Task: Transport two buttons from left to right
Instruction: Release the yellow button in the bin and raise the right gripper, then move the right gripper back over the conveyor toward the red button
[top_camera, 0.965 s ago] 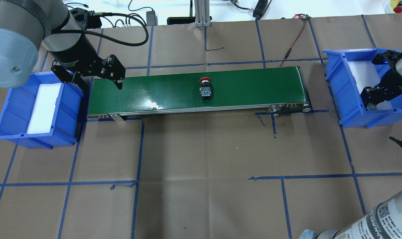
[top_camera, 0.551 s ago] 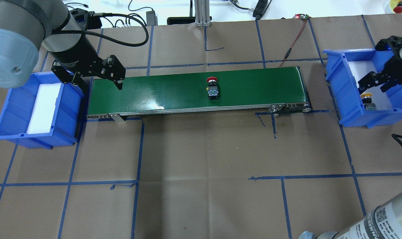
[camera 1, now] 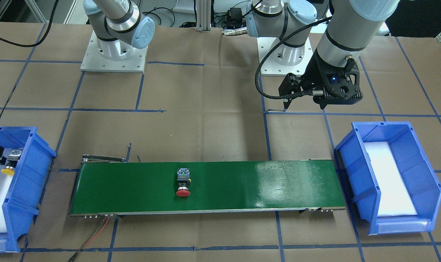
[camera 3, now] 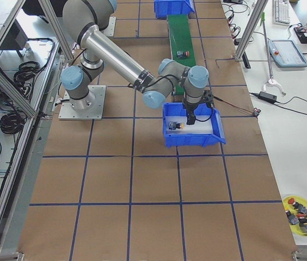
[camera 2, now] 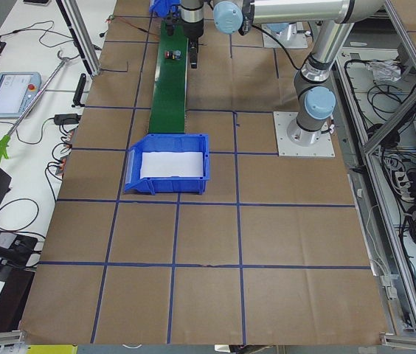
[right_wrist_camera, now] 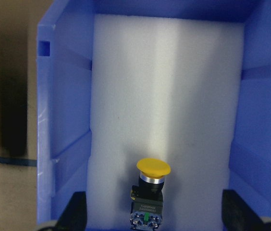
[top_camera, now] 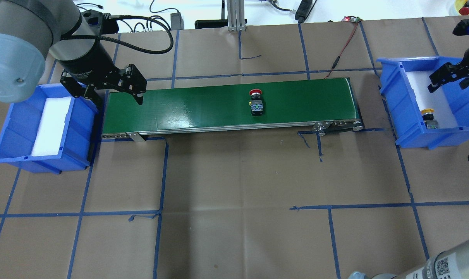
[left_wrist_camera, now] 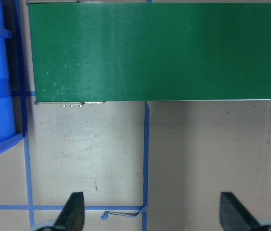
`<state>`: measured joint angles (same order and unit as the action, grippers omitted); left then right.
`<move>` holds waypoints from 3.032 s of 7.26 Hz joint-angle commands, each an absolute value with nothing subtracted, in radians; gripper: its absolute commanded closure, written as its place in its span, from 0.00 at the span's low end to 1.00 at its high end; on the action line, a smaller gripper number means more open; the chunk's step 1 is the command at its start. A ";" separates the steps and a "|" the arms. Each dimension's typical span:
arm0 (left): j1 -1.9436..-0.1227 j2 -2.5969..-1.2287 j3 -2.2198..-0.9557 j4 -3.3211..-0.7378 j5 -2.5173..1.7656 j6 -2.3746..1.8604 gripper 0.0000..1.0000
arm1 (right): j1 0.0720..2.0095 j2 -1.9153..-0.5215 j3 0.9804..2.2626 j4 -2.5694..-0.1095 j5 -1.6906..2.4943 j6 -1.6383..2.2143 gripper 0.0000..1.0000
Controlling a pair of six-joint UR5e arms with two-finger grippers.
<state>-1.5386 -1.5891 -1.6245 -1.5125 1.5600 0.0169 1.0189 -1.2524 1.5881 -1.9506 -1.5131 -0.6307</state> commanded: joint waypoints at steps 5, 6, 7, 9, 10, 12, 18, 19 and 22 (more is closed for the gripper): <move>-1.539 -1.591 -1.624 -1.513 1.560 0.015 0.00 | 1.323 -1.381 1.418 -1.775 -1.505 -0.228 0.00; -1.539 -1.592 -1.624 -1.513 1.560 0.014 0.00 | 1.407 -1.381 1.408 -1.779 -1.546 -0.201 0.00; -1.539 -1.592 -1.624 -1.513 1.560 0.014 0.00 | 1.455 -1.376 1.407 -1.782 -1.634 -0.196 0.00; -1.539 -1.592 -1.624 -1.513 1.560 0.014 0.00 | 1.553 -1.358 1.391 -1.936 -1.602 -0.178 0.00; -1.539 -1.592 -1.624 -1.513 1.560 0.015 0.00 | 1.593 -1.333 1.387 -1.965 -1.598 -0.166 0.00; -1.539 -1.592 -1.623 -1.513 1.560 0.015 0.00 | 1.658 -1.261 1.408 -1.965 -1.531 -0.007 0.01; -1.539 -1.591 -1.624 -1.513 1.560 0.015 0.00 | 1.635 -1.097 1.489 -2.146 -1.532 0.018 0.01; -1.539 -1.591 -1.624 -1.513 1.560 0.015 0.00 | 1.626 -1.082 1.502 -2.145 -1.534 0.017 0.01; -1.539 -1.591 -1.624 -1.513 1.560 0.015 0.00 | 1.603 -1.083 1.560 -2.148 -1.534 0.020 0.03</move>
<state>-1.5386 -1.5907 -1.6245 -1.5125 1.5600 0.0153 1.6109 -1.0838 1.5429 -2.1477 -1.5328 0.0187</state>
